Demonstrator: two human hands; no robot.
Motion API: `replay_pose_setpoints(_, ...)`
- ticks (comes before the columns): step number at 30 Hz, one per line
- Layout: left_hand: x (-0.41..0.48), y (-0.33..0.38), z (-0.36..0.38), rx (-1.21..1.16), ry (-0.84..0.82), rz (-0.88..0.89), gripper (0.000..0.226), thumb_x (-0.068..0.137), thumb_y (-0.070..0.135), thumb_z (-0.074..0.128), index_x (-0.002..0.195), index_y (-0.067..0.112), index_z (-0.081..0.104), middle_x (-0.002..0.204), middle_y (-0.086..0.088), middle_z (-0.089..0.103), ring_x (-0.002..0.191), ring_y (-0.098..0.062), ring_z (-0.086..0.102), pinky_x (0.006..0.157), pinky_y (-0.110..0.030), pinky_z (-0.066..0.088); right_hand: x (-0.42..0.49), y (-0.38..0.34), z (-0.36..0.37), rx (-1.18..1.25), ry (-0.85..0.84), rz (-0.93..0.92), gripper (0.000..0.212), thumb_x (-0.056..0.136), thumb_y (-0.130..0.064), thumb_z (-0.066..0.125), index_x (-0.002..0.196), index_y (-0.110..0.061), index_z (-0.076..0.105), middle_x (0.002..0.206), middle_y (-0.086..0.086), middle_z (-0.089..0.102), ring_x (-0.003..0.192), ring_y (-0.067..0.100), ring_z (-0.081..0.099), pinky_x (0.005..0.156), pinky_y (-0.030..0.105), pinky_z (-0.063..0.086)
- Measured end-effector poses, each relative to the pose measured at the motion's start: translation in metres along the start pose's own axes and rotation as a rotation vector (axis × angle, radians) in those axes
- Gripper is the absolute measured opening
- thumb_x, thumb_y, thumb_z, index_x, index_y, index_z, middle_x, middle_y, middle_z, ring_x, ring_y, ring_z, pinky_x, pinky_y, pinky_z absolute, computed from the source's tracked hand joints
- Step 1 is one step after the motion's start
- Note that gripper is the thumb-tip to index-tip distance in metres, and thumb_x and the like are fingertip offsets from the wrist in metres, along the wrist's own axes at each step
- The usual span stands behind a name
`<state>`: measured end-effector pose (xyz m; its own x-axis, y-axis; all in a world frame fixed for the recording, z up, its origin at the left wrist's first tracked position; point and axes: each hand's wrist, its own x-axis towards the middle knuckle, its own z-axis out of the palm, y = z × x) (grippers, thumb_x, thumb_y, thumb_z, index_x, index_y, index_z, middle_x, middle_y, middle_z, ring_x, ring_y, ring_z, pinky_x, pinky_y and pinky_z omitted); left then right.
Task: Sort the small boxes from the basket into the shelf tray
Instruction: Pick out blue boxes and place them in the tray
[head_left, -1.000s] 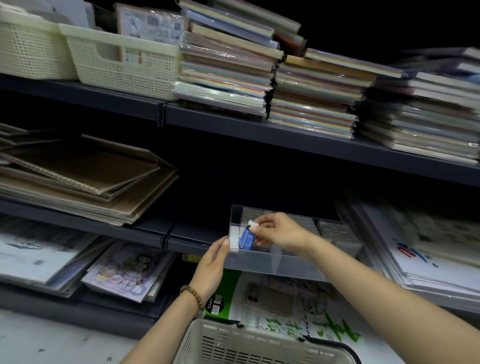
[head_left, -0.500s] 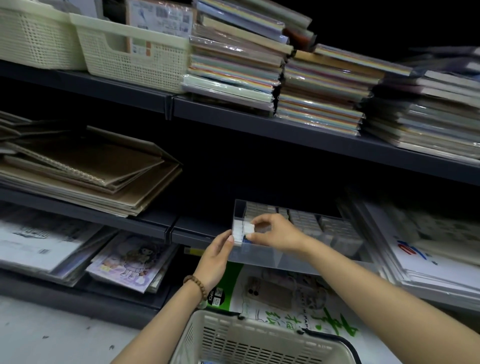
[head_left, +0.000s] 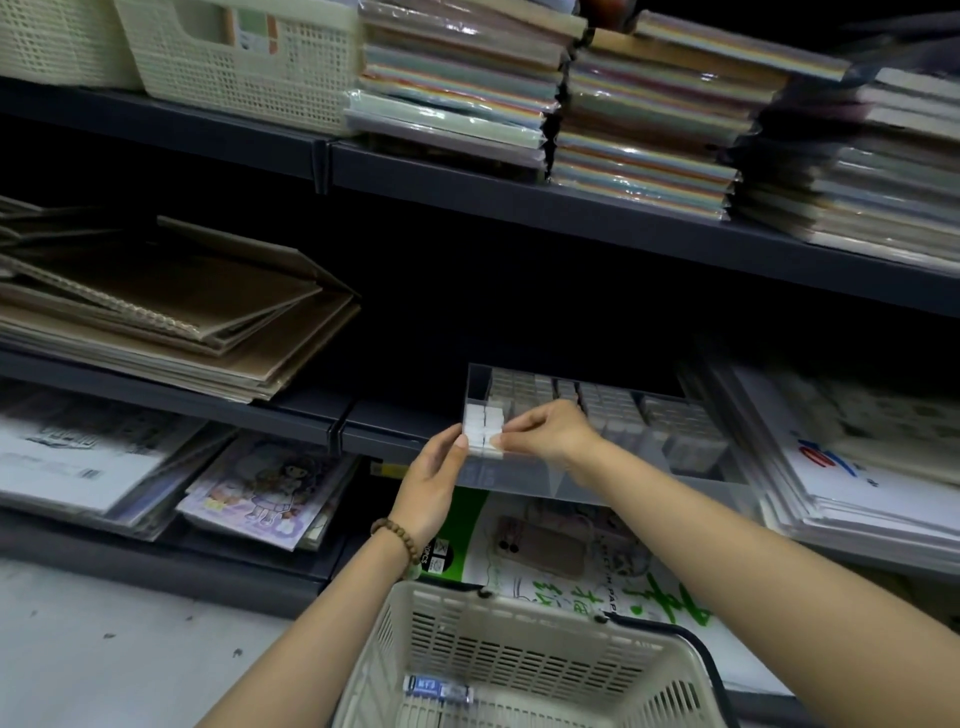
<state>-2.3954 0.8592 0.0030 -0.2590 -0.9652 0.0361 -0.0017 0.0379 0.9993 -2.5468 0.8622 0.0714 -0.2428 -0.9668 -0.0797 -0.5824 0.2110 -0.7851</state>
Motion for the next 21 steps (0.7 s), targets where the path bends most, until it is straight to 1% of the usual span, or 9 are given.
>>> replay_pose_setpoints(3, -0.002, 0.004, 0.000, -0.043, -0.018, -0.022, 0.043, 0.094, 0.036, 0.045, 0.134, 0.020, 0.045, 0.133, 0.000, 0.052, 0.122, -0.012, 0.049, 0.106, -0.034, 0.038, -0.004, -0.003, -0.006, 0.100, -0.061, 0.033, 0.021, 0.080, -0.018, 0.074, 0.096, -0.004, 0.073, 0.102, 0.010, 0.072, 0.094, 0.016, 0.067, 0.092, 0.028, 0.051)
replay_pose_setpoints(5, -0.007, 0.005, -0.001, -0.052, -0.046, -0.039, 0.044, 0.094, 0.034, 0.045, 0.135, 0.018, 0.044, 0.134, -0.001, 0.052, 0.123, -0.014, 0.049, 0.107, -0.037, 0.038, -0.014, -0.004, -0.010, 0.123, -0.095, 0.002, 0.024, 0.088, -0.020, 0.065, 0.105, -0.005, 0.070, 0.109, 0.008, 0.069, 0.094, 0.014, 0.066, 0.089, 0.023, 0.050)
replay_pose_setpoints(8, -0.022, -0.004, -0.010, -0.009, -0.096, -0.030, 0.048, 0.090, 0.037, 0.047, 0.135, 0.021, 0.044, 0.135, 0.002, 0.050, 0.123, -0.012, 0.048, 0.106, -0.035, 0.039, -0.039, 0.005, -0.025, 0.167, -0.066, -0.123, 0.027, 0.092, -0.021, 0.058, 0.117, -0.013, 0.064, 0.113, -0.005, 0.064, 0.104, 0.010, 0.062, 0.092, 0.020, 0.048)
replay_pose_setpoints(10, -0.041, -0.019, -0.018, 0.014, -0.145, -0.058, 0.051, 0.084, 0.040, 0.050, 0.132, 0.023, 0.045, 0.132, 0.006, 0.052, 0.119, -0.009, 0.052, 0.099, -0.029, 0.044, -0.062, 0.024, -0.037, 0.289, -0.121, -0.116, 0.025, 0.091, -0.022, 0.059, 0.116, -0.020, 0.065, 0.114, -0.007, 0.067, 0.104, 0.007, 0.065, 0.088, 0.019, 0.051)
replay_pose_setpoints(12, -0.064, -0.044, -0.021, 0.035, -0.212, -0.124, 0.043, 0.085, 0.036, 0.051, 0.127, 0.026, 0.046, 0.124, 0.010, 0.056, 0.109, -0.003, 0.058, 0.085, -0.019, 0.050, -0.084, 0.052, -0.042, 0.461, -0.230, -0.025, 0.020, 0.090, -0.023, 0.060, 0.108, -0.023, 0.069, 0.109, -0.005, 0.071, 0.099, 0.010, 0.068, 0.078, 0.017, 0.054)
replay_pose_setpoints(14, -0.081, -0.077, -0.020, 0.112, -0.294, -0.226, 0.031, 0.090, 0.027, 0.052, 0.121, 0.027, 0.050, 0.117, 0.009, 0.060, 0.104, -0.004, 0.061, 0.077, -0.013, 0.050, -0.100, 0.094, -0.032, 0.532, -0.300, 0.106, 0.018, 0.088, -0.021, 0.062, 0.104, -0.021, 0.071, 0.105, 0.000, 0.073, 0.096, 0.014, 0.070, 0.072, 0.017, 0.055)
replay_pose_setpoints(16, -0.094, -0.115, -0.012, 0.255, -0.383, -0.330, 0.027, 0.091, 0.024, 0.054, 0.119, 0.024, 0.053, 0.117, 0.005, 0.060, 0.106, -0.010, 0.060, 0.076, -0.011, 0.049, -0.113, 0.149, -0.010, 0.466, -0.343, 0.266, 0.017, 0.087, -0.018, 0.064, 0.103, -0.020, 0.070, 0.104, 0.003, 0.073, 0.094, 0.016, 0.070, 0.072, 0.018, 0.056)
replay_pose_setpoints(18, -0.106, -0.155, -0.002, 0.356, -0.457, -0.440, 0.031, 0.091, 0.023, 0.056, 0.121, 0.016, 0.054, 0.117, -0.001, 0.060, 0.105, -0.014, 0.059, 0.078, -0.012, 0.048, -0.124, 0.206, 0.020, 0.346, -0.446, 0.440, 0.021, 0.086, -0.017, 0.066, 0.107, -0.018, 0.067, 0.107, 0.007, 0.072, 0.096, 0.017, 0.069, 0.080, 0.020, 0.056)
replay_pose_setpoints(21, -0.120, -0.211, 0.016, 0.471, -0.585, -0.576, 0.030, 0.091, 0.018, 0.058, 0.118, 0.007, 0.058, 0.114, -0.006, 0.059, 0.096, -0.010, 0.055, 0.070, -0.002, 0.042, -0.140, 0.279, 0.066, 0.256, -0.589, 0.658, 0.029, 0.087, -0.016, 0.066, 0.115, -0.009, 0.064, 0.102, 0.007, 0.070, 0.089, 0.015, 0.067, 0.080, 0.022, 0.053)
